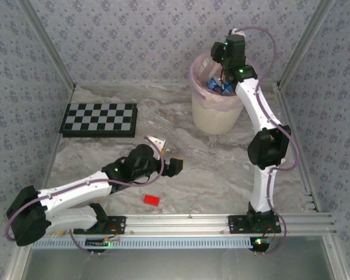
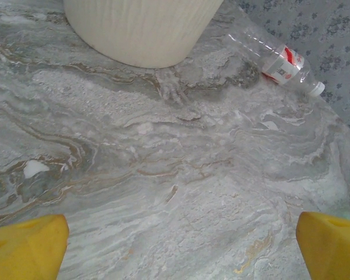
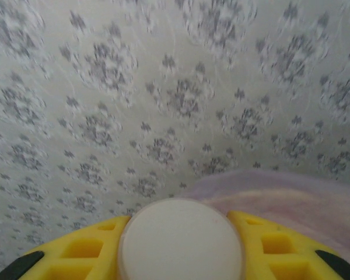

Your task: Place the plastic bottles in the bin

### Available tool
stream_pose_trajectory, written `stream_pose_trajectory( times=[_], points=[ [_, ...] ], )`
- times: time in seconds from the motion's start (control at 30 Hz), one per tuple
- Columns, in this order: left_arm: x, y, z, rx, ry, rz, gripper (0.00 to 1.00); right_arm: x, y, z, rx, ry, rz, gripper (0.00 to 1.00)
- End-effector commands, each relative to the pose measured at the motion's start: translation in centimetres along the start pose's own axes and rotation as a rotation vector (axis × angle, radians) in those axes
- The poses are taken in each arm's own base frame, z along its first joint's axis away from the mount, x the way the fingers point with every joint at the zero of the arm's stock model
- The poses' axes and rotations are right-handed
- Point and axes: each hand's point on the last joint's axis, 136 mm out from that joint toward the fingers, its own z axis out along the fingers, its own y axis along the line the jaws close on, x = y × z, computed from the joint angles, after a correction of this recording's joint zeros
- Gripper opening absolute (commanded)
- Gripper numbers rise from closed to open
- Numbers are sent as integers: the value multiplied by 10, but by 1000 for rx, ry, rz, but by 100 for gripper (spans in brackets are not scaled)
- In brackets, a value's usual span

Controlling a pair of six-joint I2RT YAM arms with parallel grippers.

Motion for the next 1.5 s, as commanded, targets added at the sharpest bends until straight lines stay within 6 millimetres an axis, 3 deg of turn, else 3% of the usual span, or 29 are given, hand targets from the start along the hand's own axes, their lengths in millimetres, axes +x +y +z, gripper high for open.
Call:
stream_pose_trajectory(
  times=[0.0, 0.23, 0.4, 0.47, 0.53, 0.63, 0.73, 0.83, 0.93, 1.03, 1.23, 1.47],
  points=[
    [-6, 8, -7, -29, -31, -24, 100, 20, -6, 5, 54, 31, -21, 0],
    [-4, 12, -10, -36, -32, -33, 100, 78, -23, 16, 93, 147, -3, 0],
    [-3, 15, -10, -42, -29, -37, 100, 94, -33, 10, 112, 184, 21, 0],
    [-3, 15, -9, -45, -25, -38, 100, 82, -31, 2, 110, 170, 16, 5],
    [-2, 16, -8, -44, -18, -38, 100, 60, -25, -9, 97, 144, 5, 29],
    [-2, 16, -5, -46, -10, -38, 100, 20, -17, -32, 91, 100, -31, 57],
    [-2, 17, 0, -45, -3, -39, 100, -13, -16, -52, 94, 70, -56, 73],
    [-3, 13, 5, -29, 6, -38, 100, -32, -20, -61, 79, 67, -40, 81],
    [-4, 11, 11, -19, 21, -31, 100, -39, -28, -61, 69, 71, -15, 78],
    [-4, 7, 15, -9, 34, -26, 100, -34, -28, -53, 57, 98, -14, 63],
    [-1, 8, 16, -10, 42, -36, 100, 8, -27, -25, 50, 199, -31, 35],
    [2, 14, 13, -32, 45, -41, 100, 53, -31, -2, 46, 317, -29, 28]
  ],
)
